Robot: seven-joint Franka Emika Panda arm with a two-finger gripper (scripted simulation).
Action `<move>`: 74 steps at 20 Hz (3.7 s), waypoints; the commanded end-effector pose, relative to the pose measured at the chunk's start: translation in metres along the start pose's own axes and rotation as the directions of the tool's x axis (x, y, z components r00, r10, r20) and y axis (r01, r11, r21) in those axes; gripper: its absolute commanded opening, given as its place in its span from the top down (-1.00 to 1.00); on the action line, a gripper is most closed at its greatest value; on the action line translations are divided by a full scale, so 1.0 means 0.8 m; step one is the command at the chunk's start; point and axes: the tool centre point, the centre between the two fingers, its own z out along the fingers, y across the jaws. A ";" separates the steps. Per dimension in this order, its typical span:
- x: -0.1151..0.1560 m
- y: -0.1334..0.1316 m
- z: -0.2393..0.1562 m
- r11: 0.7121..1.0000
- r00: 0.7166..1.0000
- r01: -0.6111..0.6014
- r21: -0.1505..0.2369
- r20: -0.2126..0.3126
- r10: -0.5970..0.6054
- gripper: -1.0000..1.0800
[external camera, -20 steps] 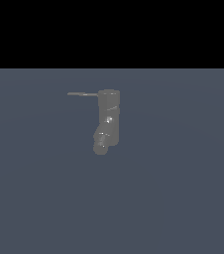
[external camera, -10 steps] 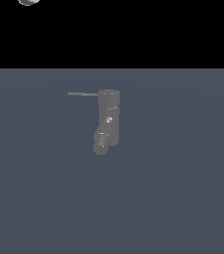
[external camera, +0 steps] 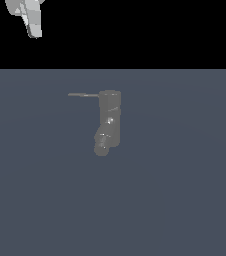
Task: Turn on the faucet by rotating a designated handle.
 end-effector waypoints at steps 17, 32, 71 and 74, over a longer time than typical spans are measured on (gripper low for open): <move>0.054 -0.095 0.080 0.942 0.942 -0.335 -0.010 -0.001 0.335 1.00; 0.136 -0.161 0.158 0.784 0.784 -0.620 -0.025 -0.014 0.620 1.00; 0.149 -0.145 0.198 0.654 0.654 -0.756 -0.031 -0.018 0.756 1.00; 0.142 -0.138 0.197 0.653 0.654 -0.756 -0.031 -0.018 0.756 1.00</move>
